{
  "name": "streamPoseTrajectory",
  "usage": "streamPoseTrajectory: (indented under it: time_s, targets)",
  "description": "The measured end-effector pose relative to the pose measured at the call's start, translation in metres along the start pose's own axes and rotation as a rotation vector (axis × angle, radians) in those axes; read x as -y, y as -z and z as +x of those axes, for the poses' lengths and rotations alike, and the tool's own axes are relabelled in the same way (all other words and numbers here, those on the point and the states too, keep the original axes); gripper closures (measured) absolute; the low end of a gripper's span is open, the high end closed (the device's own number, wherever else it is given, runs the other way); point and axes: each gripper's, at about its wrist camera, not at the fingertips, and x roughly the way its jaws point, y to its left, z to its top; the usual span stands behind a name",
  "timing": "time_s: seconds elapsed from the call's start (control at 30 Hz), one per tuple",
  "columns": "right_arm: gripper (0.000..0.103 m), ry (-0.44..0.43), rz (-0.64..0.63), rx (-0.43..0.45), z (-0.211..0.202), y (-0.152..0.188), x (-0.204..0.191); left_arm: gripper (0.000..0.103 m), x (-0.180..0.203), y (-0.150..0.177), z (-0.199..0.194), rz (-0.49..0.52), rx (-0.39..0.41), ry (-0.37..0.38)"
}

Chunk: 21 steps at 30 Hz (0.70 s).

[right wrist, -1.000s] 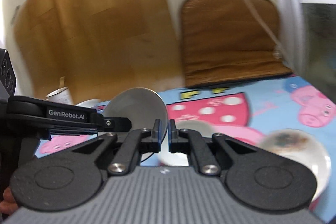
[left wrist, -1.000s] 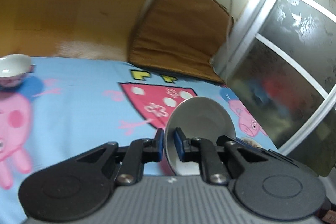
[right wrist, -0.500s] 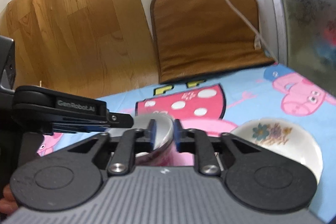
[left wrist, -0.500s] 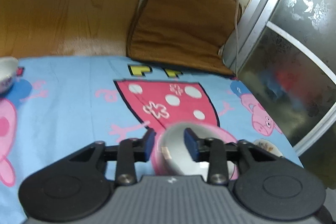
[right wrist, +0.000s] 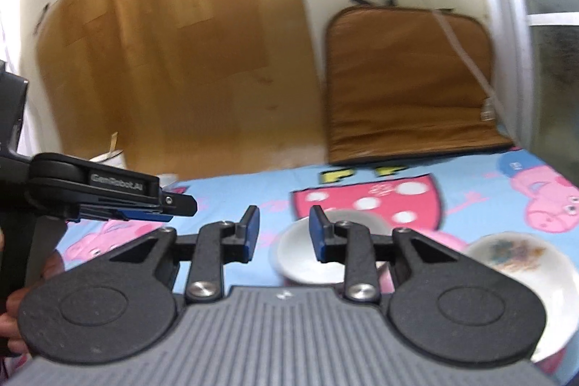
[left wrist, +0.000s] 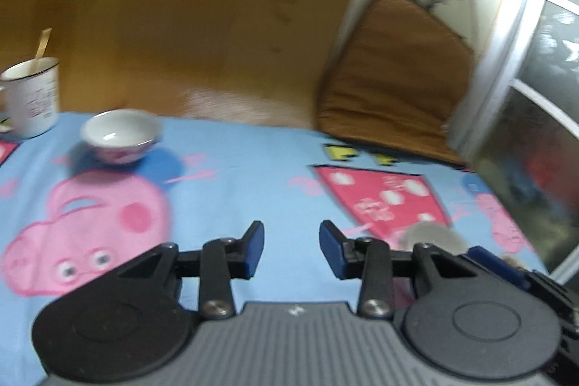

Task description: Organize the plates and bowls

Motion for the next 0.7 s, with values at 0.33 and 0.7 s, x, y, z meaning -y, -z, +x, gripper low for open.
streamPoseTrajectory:
  time_s: [0.33, 0.7]
  targets:
    - [0.069, -0.058, 0.000, -0.074, 0.006, 0.001, -0.023, 0.068, -0.029, 0.016, -0.009, 0.001, -0.004, -0.092]
    - [0.069, -0.062, 0.002, -0.125, 0.016, 0.002, -0.037, 0.067, -0.065, 0.017, -0.016, 0.035, 0.024, -0.241]
